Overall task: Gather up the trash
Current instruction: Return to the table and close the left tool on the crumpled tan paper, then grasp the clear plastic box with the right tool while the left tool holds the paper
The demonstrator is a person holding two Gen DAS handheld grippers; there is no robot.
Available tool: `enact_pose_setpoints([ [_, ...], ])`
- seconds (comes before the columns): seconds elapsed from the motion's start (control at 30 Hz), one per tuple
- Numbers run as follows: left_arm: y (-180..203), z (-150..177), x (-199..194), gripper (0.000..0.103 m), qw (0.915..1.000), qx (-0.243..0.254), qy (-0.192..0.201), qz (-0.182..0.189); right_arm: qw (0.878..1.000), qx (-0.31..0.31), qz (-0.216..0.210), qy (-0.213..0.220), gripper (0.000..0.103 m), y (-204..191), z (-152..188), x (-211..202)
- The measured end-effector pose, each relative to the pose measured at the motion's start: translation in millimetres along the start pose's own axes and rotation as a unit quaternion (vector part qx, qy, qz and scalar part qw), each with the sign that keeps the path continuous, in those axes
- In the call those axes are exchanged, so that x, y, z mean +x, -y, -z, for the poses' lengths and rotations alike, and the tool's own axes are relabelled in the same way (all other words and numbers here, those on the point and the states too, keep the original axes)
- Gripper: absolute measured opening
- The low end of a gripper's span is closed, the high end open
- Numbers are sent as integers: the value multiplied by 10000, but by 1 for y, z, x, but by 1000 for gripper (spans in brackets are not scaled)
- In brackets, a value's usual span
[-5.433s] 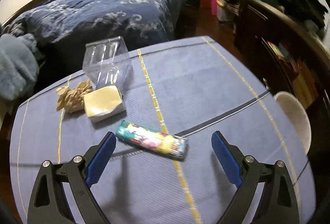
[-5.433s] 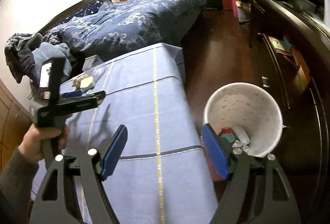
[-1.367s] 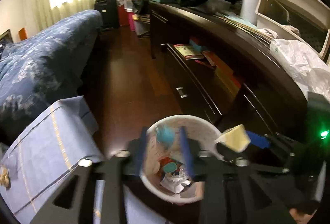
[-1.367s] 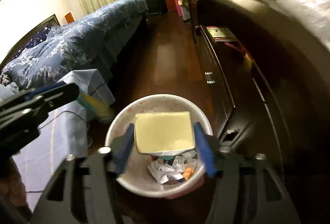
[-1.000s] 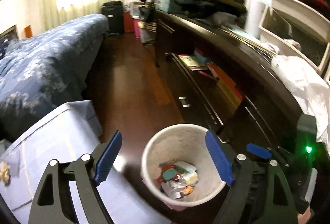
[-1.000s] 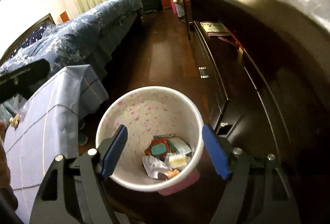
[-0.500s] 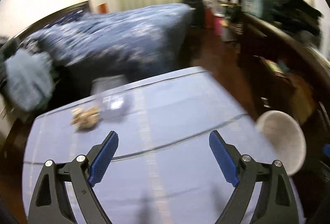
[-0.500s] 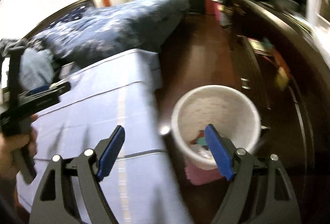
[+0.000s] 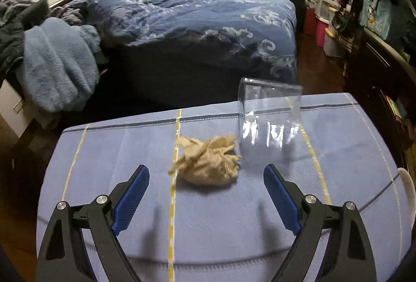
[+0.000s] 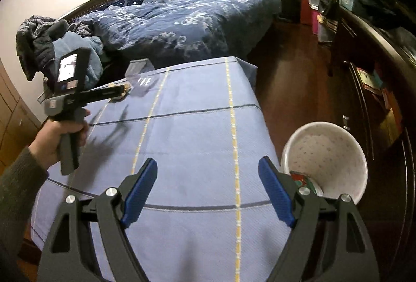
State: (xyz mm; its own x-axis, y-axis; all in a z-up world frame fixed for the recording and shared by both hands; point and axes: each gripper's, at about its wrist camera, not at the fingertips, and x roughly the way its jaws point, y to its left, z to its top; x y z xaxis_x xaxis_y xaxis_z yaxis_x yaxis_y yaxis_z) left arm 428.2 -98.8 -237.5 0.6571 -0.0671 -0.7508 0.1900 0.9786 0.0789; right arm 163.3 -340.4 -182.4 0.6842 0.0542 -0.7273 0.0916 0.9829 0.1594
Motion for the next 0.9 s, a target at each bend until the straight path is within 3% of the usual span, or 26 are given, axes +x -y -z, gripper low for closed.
enact_pose_setpoints([
  [0.17, 2, -5, 23, 84, 9996, 212, -92, 144, 9999, -88, -60, -24, 81, -13, -8, 5],
  [0.4, -12, -7, 37, 71, 9989, 1, -197, 417, 9994, -298, -177, -57, 81, -38, -24, 21],
  [0.53, -17, -9, 38, 35, 9989, 13, -180, 431, 9988, -328, -353, -40, 81, -53, -39, 34],
  [0.57, -19, -8, 37, 30, 9990, 41, -173, 417, 9987, -337, -374, -28, 81, -57, -43, 37],
  [0.7, -31, 1, 27, 26, 9987, -30, -186, 471, 9979, -494, -430, -10, 81, -81, -66, 55],
  [0.9, -69, 32, -10, 26, 9986, -432, -135, 265, 9974, -553, -471, -39, 81, -122, -107, 108],
])
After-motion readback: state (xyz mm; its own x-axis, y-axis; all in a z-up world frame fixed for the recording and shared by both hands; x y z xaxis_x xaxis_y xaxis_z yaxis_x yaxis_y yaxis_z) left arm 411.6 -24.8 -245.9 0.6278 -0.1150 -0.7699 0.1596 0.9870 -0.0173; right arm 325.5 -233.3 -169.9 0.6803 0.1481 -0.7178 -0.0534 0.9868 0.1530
